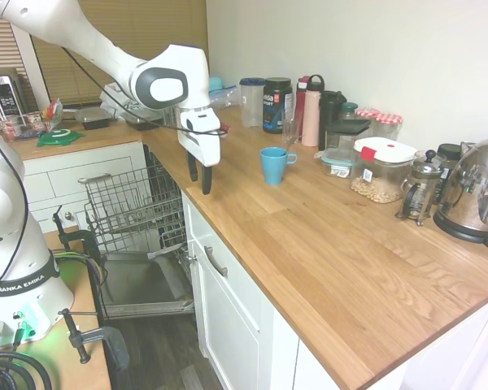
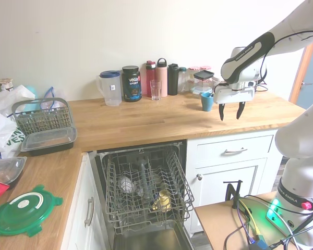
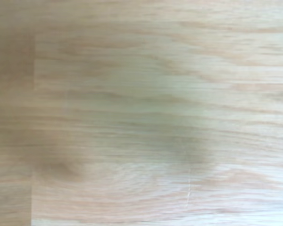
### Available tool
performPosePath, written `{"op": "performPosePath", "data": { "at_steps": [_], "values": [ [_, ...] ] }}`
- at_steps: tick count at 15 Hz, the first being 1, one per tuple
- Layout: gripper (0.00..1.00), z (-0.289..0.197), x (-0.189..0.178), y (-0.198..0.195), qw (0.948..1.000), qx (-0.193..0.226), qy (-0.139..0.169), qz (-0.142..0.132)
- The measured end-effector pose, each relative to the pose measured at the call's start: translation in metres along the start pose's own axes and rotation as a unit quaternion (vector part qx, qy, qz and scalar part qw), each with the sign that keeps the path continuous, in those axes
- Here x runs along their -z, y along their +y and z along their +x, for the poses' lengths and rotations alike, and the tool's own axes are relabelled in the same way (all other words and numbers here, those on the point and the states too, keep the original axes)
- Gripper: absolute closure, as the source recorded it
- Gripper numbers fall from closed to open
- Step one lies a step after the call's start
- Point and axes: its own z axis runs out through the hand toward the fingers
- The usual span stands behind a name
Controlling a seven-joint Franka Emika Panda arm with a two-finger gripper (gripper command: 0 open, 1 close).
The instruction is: Put the fork in the dishwasher
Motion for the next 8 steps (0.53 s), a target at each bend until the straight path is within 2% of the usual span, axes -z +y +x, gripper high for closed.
{"op": "performPosePath", "data": {
  "at_steps": [2, 3, 5, 8],
  "values": [
    [0.00, 0.000, -0.001, 0.000, 1.0000, -0.005, -0.005, 0.001],
    [0.00, 0.001, 0.001, 0.000, 0.9998, -0.015, -0.009, 0.010],
    [0.00, 0.008, 0.008, 0.001, 0.9985, -0.034, -0.011, 0.041],
    [0.00, 0.016, 0.032, 0.000, 0.9952, -0.048, 0.011, 0.084]
  ]
}}
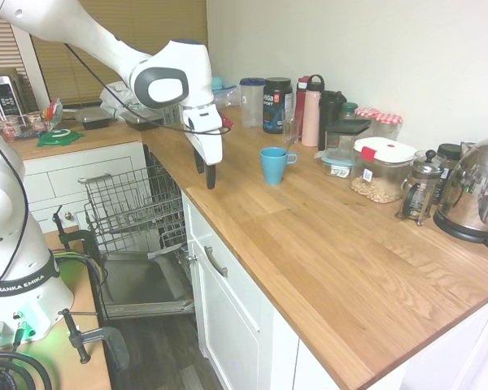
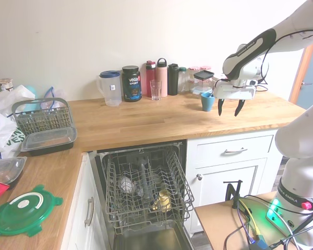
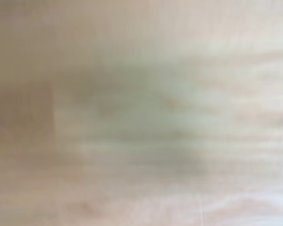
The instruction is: Put the fork in the dishwasher
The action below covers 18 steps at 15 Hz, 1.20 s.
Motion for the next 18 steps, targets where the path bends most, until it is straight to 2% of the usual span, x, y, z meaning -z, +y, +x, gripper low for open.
{"op": "performPosePath", "data": {
  "at_steps": [3, 6, 8, 13, 18],
  "values": [
    [0.00, 0.009, 0.037, -0.014, 0.9982, -0.017, 0.035, 0.046],
    [0.00, 0.033, 0.063, -0.031, 0.9937, -0.049, 0.066, 0.075],
    [0.00, 0.049, 0.066, -0.050, 0.9903, -0.069, 0.090, 0.081],
    [0.00, 0.075, 0.053, -0.110, 0.9844, -0.100, 0.121, 0.080],
    [0.00, 0.100, 0.029, -0.145, 0.9816, -0.125, 0.116, 0.085]
  ]
}}
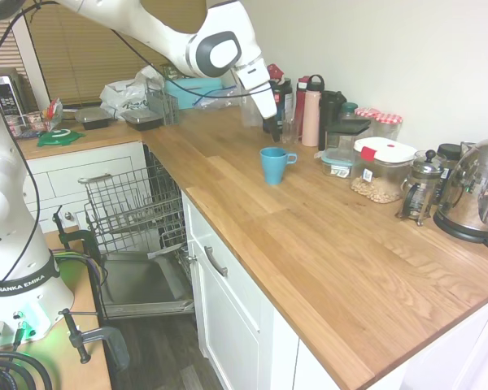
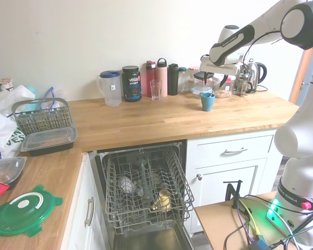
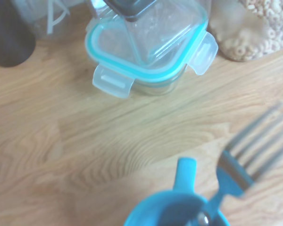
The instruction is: Put the fork in the dishwasher
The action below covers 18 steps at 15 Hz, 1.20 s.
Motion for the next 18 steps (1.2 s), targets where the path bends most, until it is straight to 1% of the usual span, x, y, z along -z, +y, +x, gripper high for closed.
{"op": "performPosePath", "data": {
  "at_steps": [2, 4, 5, 8, 13, 18],
  "values": [
    [0.00, 0.007, -0.020, 0.000, 1.0000, -0.006, 0.000, -0.002],
    [0.00, 0.016, -0.030, -0.002, 0.9999, -0.013, 0.004, 0.002],
    [1.00, 0.019, -0.031, -0.003, 0.9999, -0.014, 0.006, 0.004],
    [1.00, 0.014, -0.034, -0.012, 0.9999, -0.010, 0.007, 0.006],
    [1.00, 0.013, -0.052, -0.015, 0.9999, -0.013, 0.005, -0.002],
    [1.00, 0.014, -0.053, -0.016, 0.9999, -0.014, 0.005, -0.002]
  ]
}}
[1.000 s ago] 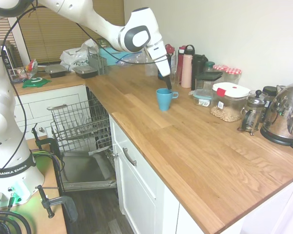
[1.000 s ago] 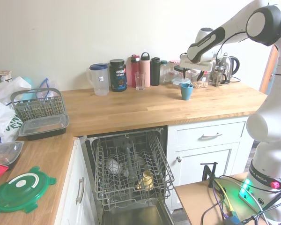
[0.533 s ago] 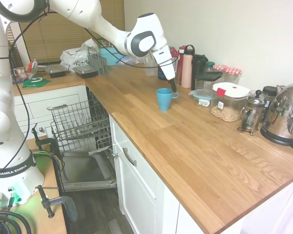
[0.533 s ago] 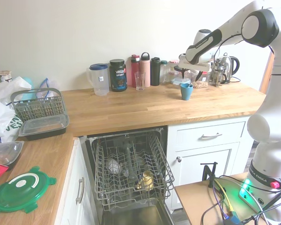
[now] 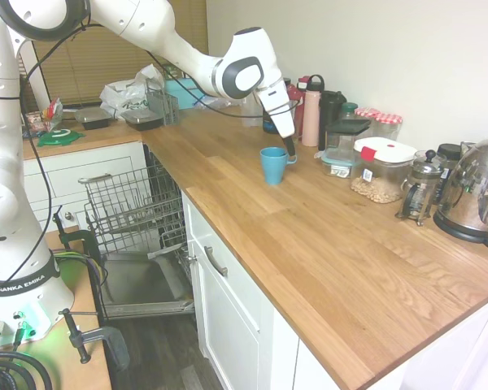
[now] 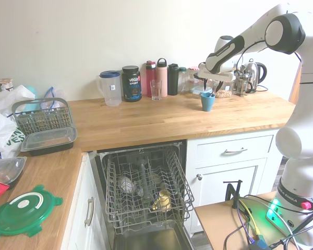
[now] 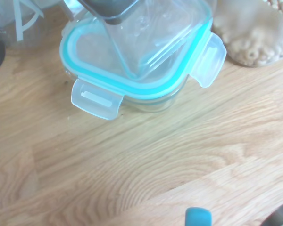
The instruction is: Put the fork in the dishwasher
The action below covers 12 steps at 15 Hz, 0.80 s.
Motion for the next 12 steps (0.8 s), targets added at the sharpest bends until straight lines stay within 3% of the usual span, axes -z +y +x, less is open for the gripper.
{"op": "performPosePath", "data": {
  "at_steps": [12],
  "values": [
    [1.00, -0.002, -0.010, -0.005, 1.0000, -0.001, -0.004, -0.001]
  ]
}}
